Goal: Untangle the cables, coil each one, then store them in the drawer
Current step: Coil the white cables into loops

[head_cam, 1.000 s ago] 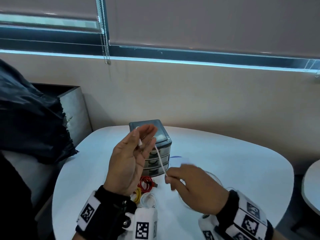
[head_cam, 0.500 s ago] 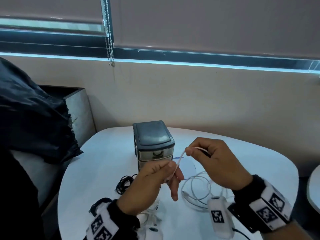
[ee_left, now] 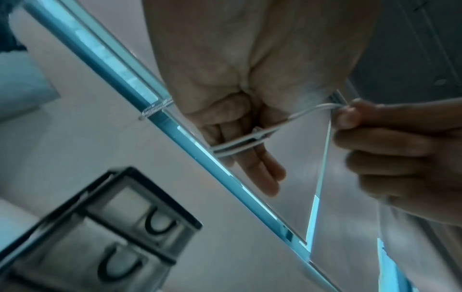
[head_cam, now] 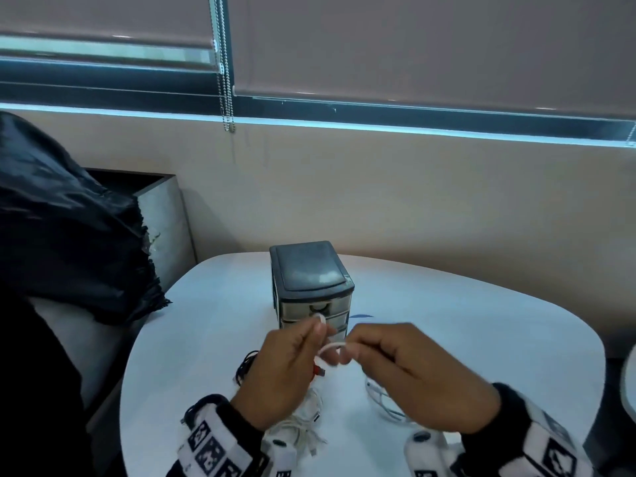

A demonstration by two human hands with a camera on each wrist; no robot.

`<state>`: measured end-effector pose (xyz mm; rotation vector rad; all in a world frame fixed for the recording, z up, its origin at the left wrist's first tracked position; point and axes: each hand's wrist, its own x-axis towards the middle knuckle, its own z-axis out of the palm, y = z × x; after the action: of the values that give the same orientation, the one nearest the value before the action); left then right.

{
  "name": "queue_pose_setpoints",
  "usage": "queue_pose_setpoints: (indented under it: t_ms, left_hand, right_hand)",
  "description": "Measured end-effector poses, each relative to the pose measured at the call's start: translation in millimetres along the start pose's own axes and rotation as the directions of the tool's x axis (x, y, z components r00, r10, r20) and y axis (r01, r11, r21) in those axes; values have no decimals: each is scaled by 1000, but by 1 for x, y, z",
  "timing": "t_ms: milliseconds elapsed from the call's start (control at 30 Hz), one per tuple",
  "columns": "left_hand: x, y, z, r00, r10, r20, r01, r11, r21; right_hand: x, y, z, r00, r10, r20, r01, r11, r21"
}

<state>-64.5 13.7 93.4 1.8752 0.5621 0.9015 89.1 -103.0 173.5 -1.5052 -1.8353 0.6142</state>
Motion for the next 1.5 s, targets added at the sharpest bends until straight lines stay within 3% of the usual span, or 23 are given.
queue_pose_setpoints:
  t_ms: [100, 167, 267, 333, 400, 433, 467, 533, 567, 600, 633, 700, 767, 800, 900, 933, 1000, 1100, 1200, 1267, 1367, 1433, 1500]
  left_hand:
    - [-15, 1, 11, 973, -90, 214, 136, 968, -210]
    - [-19, 12, 14, 953, -107, 284, 219, 889, -402]
    - [-16, 31, 9, 954, -33, 298, 227, 731, -644]
    - [-9, 43, 5, 959, 82, 272, 180, 564, -806]
    - [8, 48, 1, 992, -13, 125, 121, 375, -919]
    - [22, 45, -3, 993, -118, 17, 62, 390, -919]
    - [33, 40, -7, 976, -190, -110, 0, 503, -864]
    - [51, 23, -15, 933, -138, -331, -61, 849, -526]
    - [56, 15, -14, 932, -85, -352, -49, 933, -356]
    - [57, 8, -13, 938, -96, -333, -11, 952, -306]
    - [54, 4, -10, 944, -140, -299, 27, 935, -353]
    - [45, 0, -2, 956, -201, -214, 100, 908, -406]
    - [36, -11, 6, 970, -220, -101, 185, 943, -276]
    - [29, -15, 8, 971, -240, 14, 238, 950, -203]
    - [7, -17, 12, 870, -265, 417, 393, 882, -259]
    - [1, -12, 12, 839, -240, 489, 436, 835, -337]
    - [-5, 0, 11, 825, -168, 540, 474, 726, -498]
    - [2, 24, 6, 906, -60, 419, 381, 548, -745]
    - [21, 40, 4, 978, -197, 73, 157, 454, -877]
    - [30, 37, 2, 965, -244, -100, 48, 535, -843]
    - [32, 13, 3, 954, -210, -216, 58, 832, -551]
    - [27, -2, 4, 955, -150, -254, 94, 971, -219]
    - [19, -10, 8, 973, -107, -203, 104, 994, -23]
  right_hand:
    - [8, 24, -8, 981, 71, -180, -56, 995, 87]
    - [9, 41, -5, 963, 134, -236, -95, 981, 168]
    - [7, 46, 2, 953, 157, -260, -76, 953, 294]
    - [8, 41, 4, 951, 141, -276, -37, 936, 351]
    - [10, 38, 10, 953, 126, -274, -25, 939, 344]
    - [11, 39, 16, 960, 124, -253, -34, 942, 333]
    - [11, 41, 23, 968, 131, -215, -57, 946, 320]
    - [7, 44, 30, 984, 156, -90, -122, 946, 301]
    - [4, 44, 29, 988, 156, -12, -145, 945, 292]
    - [1, 42, 26, 988, 141, 57, -151, 949, 276]
    - [-1, 39, 23, 989, 118, 91, -137, 959, 248]
    - [1, 34, 16, 996, 92, 8, -92, 980, 175]
    - [8, 37, 8, 971, 113, -210, -80, 984, 162]
    - [13, 44, 1, 928, 144, -343, -89, 981, 171]
    - [19, 84, -29, 726, 235, -646, -184, 972, 146]
    - [18, 98, -34, 706, 239, -667, -209, 970, 126]
    - [14, 118, -28, 736, 227, -638, -245, 967, 62]
    - [10, 126, 2, 807, 227, -545, -253, 967, 29]
    - [4, 124, 32, 916, 250, -315, -285, 956, -68]
    - [-2, 112, 51, 956, 266, -120, -282, 950, -137]
    - [-8, 83, 65, 974, 213, 79, -203, 972, -116]
    - [-10, 67, 61, 983, 165, 83, -164, 986, -11]
    - [-9, 58, 51, 993, 121, -6, -120, 990, 70]
